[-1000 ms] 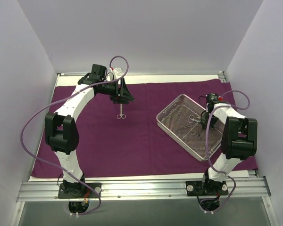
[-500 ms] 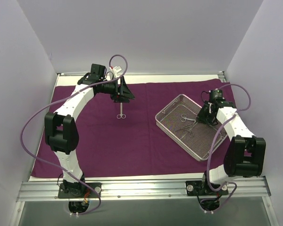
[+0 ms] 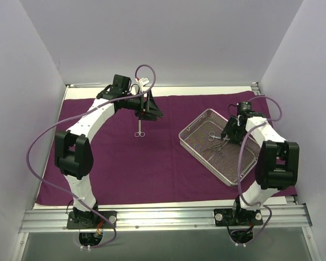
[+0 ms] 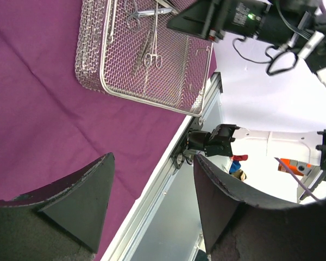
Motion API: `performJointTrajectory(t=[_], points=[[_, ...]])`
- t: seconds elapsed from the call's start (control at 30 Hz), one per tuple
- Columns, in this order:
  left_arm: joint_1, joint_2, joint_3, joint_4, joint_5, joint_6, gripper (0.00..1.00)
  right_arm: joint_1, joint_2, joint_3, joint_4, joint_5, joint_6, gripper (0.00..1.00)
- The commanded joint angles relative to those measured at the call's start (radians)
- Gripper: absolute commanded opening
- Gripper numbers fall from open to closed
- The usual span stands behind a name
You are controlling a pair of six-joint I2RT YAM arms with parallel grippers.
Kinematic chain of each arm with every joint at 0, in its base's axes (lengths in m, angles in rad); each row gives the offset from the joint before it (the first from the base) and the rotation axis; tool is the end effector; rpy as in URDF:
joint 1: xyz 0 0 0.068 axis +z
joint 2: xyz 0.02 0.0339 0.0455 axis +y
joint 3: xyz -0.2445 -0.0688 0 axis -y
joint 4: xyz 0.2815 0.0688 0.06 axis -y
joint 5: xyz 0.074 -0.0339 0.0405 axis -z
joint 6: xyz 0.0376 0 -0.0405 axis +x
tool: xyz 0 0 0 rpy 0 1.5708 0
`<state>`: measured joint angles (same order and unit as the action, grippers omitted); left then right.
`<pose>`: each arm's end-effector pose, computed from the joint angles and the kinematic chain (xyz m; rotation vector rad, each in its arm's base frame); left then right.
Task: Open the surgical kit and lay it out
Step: Pick up the medical item from the container.
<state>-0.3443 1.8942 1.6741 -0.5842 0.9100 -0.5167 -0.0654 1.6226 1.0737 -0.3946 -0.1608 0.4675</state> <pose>0.4162 -0.1808 0.2725 0.2665 2.4455 -1.4791 0.3689 -0.0181 0.1720 0.6034 2.4624 0.3643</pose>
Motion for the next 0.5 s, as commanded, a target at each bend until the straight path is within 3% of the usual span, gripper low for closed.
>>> performJointTrajectory(t=[0.0, 0.47], points=[[0.007, -0.044, -0.001, 0.046, 0.018, 0.003, 0.68, 0.018, 0.052, 0.063, -0.004, 0.064, -0.01, 0.38], [0.022, -0.023, 0.036, -0.029, 0.026, 0.069, 0.68, 0.059, 0.224, 0.112, -0.009, 0.161, 0.02, 0.24]])
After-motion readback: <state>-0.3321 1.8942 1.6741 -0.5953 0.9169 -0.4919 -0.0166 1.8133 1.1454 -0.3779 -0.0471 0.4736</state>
